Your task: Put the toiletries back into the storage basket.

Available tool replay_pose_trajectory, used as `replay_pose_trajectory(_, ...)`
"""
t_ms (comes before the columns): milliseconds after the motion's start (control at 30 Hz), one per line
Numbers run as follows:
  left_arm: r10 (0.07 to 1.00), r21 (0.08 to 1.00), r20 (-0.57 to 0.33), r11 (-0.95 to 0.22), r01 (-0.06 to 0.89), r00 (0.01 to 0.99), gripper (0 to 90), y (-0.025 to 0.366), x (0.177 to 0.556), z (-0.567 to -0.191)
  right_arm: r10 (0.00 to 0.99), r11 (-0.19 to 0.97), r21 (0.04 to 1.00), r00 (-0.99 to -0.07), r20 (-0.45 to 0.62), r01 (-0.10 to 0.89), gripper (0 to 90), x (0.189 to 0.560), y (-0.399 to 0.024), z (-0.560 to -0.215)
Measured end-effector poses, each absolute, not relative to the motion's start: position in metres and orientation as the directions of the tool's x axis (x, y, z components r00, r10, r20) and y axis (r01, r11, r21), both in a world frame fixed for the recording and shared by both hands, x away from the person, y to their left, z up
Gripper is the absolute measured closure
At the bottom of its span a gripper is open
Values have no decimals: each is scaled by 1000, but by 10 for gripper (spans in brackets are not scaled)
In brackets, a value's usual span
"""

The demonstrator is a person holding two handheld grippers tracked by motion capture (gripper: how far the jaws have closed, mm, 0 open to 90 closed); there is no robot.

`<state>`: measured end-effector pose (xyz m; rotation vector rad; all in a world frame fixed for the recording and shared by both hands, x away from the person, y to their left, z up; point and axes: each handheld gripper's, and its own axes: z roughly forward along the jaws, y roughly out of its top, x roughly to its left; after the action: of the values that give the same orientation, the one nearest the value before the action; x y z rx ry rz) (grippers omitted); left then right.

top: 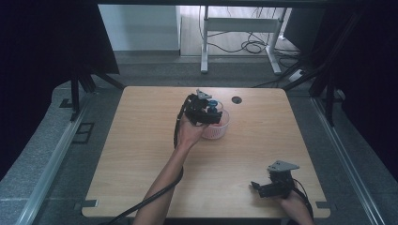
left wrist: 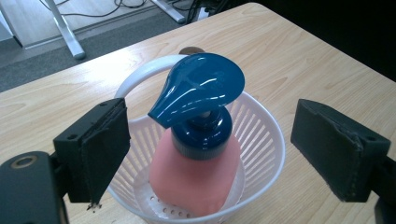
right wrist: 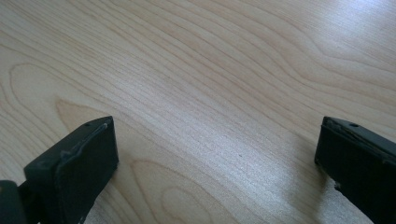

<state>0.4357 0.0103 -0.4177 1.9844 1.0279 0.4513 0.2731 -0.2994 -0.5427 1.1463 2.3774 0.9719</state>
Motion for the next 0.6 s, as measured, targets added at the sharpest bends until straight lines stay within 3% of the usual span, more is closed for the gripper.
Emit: replay_pose_trajectory(600, 792, 809, -16, -349, 473, 611, 119, 14, 424, -417, 782, 444, 700, -623, 2, 559, 0, 273, -299, -543)
